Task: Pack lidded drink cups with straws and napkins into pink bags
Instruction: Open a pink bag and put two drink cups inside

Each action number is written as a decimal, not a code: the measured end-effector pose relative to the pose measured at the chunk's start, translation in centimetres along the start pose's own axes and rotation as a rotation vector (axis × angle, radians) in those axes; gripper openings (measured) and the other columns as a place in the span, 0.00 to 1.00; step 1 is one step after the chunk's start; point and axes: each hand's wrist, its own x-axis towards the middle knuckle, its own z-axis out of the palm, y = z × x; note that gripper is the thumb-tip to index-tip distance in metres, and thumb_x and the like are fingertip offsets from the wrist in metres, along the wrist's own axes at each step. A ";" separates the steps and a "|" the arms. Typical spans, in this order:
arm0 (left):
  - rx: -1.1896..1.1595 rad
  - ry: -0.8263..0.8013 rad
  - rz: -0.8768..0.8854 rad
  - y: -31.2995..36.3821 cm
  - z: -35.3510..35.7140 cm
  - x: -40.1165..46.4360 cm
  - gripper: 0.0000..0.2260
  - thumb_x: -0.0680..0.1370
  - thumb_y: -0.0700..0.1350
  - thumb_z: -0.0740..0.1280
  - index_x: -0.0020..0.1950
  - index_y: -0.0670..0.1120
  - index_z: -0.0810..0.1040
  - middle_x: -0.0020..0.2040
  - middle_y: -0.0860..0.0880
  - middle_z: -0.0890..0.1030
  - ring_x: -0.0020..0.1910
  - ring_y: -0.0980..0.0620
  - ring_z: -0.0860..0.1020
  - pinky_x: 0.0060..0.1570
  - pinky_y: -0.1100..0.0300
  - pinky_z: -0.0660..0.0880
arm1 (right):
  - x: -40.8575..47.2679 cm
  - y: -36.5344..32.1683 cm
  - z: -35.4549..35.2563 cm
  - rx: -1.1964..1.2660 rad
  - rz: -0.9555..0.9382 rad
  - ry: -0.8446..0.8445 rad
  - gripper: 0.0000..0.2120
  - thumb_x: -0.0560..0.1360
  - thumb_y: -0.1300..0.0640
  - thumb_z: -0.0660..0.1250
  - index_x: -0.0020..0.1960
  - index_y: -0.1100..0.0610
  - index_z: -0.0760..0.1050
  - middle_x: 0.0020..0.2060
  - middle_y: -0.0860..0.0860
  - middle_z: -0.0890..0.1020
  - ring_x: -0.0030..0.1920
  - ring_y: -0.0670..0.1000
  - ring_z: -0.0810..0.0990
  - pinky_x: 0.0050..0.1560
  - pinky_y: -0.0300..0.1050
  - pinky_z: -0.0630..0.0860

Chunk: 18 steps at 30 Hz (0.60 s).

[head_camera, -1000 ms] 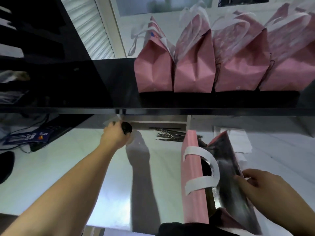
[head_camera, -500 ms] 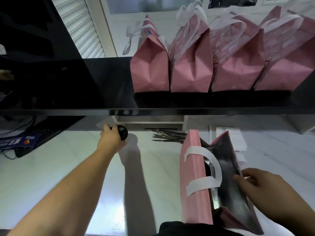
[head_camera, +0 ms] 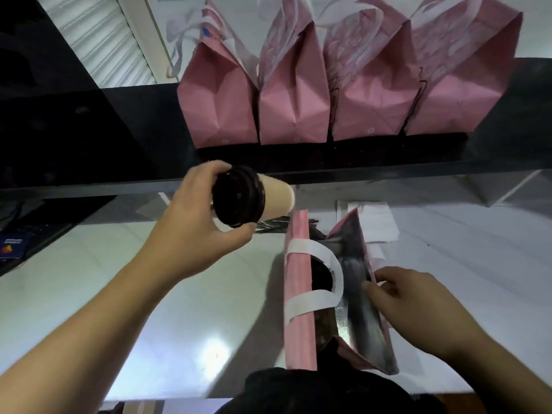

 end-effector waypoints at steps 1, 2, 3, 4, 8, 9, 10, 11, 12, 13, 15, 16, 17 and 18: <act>-0.013 -0.027 0.060 2.5 -0.5 0.0 0.37 0.65 0.62 0.76 0.71 0.64 0.63 0.62 0.65 0.69 0.62 0.63 0.74 0.53 0.72 0.72 | 0.0 0.1 -0.1 0.005 -0.006 -0.001 0.16 0.80 0.41 0.62 0.36 0.45 0.75 0.27 0.39 0.80 0.31 0.39 0.79 0.30 0.37 0.68; -0.016 -0.070 0.123 4.8 -0.8 0.0 0.37 0.66 0.63 0.76 0.71 0.64 0.63 0.63 0.66 0.69 0.63 0.65 0.73 0.54 0.74 0.72 | 0.0 0.1 -0.2 0.008 -0.010 -0.003 0.16 0.80 0.41 0.62 0.37 0.45 0.75 0.27 0.39 0.80 0.31 0.39 0.79 0.30 0.37 0.68; -0.014 -0.130 0.182 6.7 -0.9 0.0 0.37 0.66 0.63 0.75 0.72 0.63 0.64 0.64 0.66 0.69 0.64 0.65 0.72 0.56 0.73 0.72 | 0.1 0.2 -0.3 0.010 -0.015 -0.005 0.15 0.80 0.41 0.62 0.37 0.44 0.75 0.27 0.39 0.80 0.31 0.40 0.79 0.29 0.37 0.68; -0.008 -0.203 0.230 8.4 -0.8 0.0 0.37 0.67 0.63 0.75 0.72 0.62 0.64 0.65 0.64 0.69 0.65 0.63 0.73 0.59 0.69 0.74 | 0.0 0.4 -0.4 0.009 -0.019 -0.008 0.14 0.80 0.42 0.62 0.38 0.44 0.75 0.27 0.38 0.79 0.31 0.40 0.79 0.29 0.37 0.68; 0.159 -0.501 0.306 11.8 2.1 -0.1 0.35 0.67 0.64 0.75 0.71 0.62 0.65 0.64 0.61 0.71 0.61 0.57 0.73 0.57 0.58 0.76 | 0.0 1.1 -0.9 0.001 -0.020 -0.036 0.10 0.79 0.45 0.63 0.41 0.44 0.77 0.29 0.41 0.80 0.31 0.42 0.79 0.29 0.38 0.68; 0.235 -0.552 0.318 12.0 3.2 -0.1 0.36 0.68 0.65 0.74 0.72 0.61 0.64 0.64 0.60 0.72 0.61 0.56 0.72 0.57 0.58 0.75 | 0.0 1.4 -1.0 0.013 -0.020 -0.039 0.10 0.79 0.46 0.63 0.40 0.46 0.77 0.28 0.43 0.80 0.30 0.44 0.78 0.28 0.40 0.68; 0.301 -0.596 0.332 12.0 4.3 -0.1 0.37 0.68 0.65 0.74 0.73 0.60 0.64 0.64 0.58 0.72 0.61 0.54 0.72 0.57 0.58 0.74 | 0.0 1.7 -1.0 0.020 -0.020 -0.035 0.11 0.78 0.47 0.63 0.39 0.48 0.76 0.27 0.46 0.79 0.29 0.46 0.77 0.28 0.42 0.68; 0.353 -0.634 0.349 12.0 5.4 -0.1 0.37 0.68 0.65 0.74 0.73 0.59 0.64 0.64 0.57 0.73 0.61 0.53 0.72 0.57 0.58 0.74 | 0.1 2.0 -1.1 0.017 -0.021 -0.023 0.13 0.78 0.49 0.63 0.36 0.50 0.74 0.26 0.48 0.78 0.28 0.48 0.75 0.28 0.43 0.67; 0.398 -0.666 0.370 11.9 6.6 -0.2 0.36 0.69 0.64 0.74 0.72 0.57 0.65 0.64 0.55 0.74 0.61 0.52 0.72 0.56 0.57 0.73 | 0.1 2.1 -1.1 0.004 -0.022 -0.008 0.14 0.78 0.50 0.63 0.35 0.51 0.72 0.26 0.49 0.76 0.27 0.49 0.74 0.28 0.45 0.66; 0.439 -0.693 0.396 11.8 7.6 -0.4 0.35 0.68 0.64 0.75 0.71 0.56 0.67 0.63 0.54 0.75 0.60 0.51 0.72 0.55 0.57 0.72 | 0.2 2.3 -1.1 -0.010 -0.021 0.004 0.14 0.77 0.50 0.63 0.34 0.52 0.70 0.25 0.50 0.75 0.27 0.50 0.73 0.28 0.45 0.65; 0.504 -0.740 0.440 11.5 9.6 -1.1 0.34 0.67 0.62 0.76 0.68 0.53 0.70 0.59 0.52 0.76 0.58 0.49 0.73 0.51 0.56 0.72 | 0.4 2.4 -1.3 -0.028 -0.022 0.012 0.14 0.77 0.50 0.62 0.34 0.53 0.69 0.26 0.51 0.75 0.29 0.51 0.75 0.29 0.47 0.66; 0.528 -0.767 0.446 11.2 10.5 -1.5 0.33 0.67 0.61 0.77 0.66 0.52 0.71 0.58 0.51 0.77 0.57 0.49 0.74 0.49 0.56 0.73 | 0.4 2.5 -1.4 -0.035 -0.026 0.010 0.14 0.77 0.51 0.62 0.34 0.53 0.69 0.27 0.51 0.76 0.29 0.51 0.75 0.29 0.47 0.67; 0.550 -0.798 0.439 10.9 11.2 -1.9 0.31 0.67 0.60 0.77 0.65 0.51 0.71 0.57 0.50 0.77 0.56 0.48 0.74 0.49 0.55 0.75 | 0.5 2.5 -1.5 -0.041 -0.029 0.007 0.14 0.77 0.51 0.62 0.34 0.53 0.69 0.27 0.51 0.75 0.29 0.51 0.75 0.28 0.47 0.66; 0.572 -0.828 0.426 10.5 11.7 -2.3 0.30 0.68 0.59 0.77 0.64 0.50 0.70 0.58 0.49 0.77 0.57 0.47 0.75 0.50 0.52 0.77 | 0.5 2.5 -1.6 -0.040 -0.031 0.004 0.14 0.77 0.51 0.62 0.34 0.53 0.69 0.26 0.51 0.75 0.29 0.51 0.75 0.28 0.46 0.66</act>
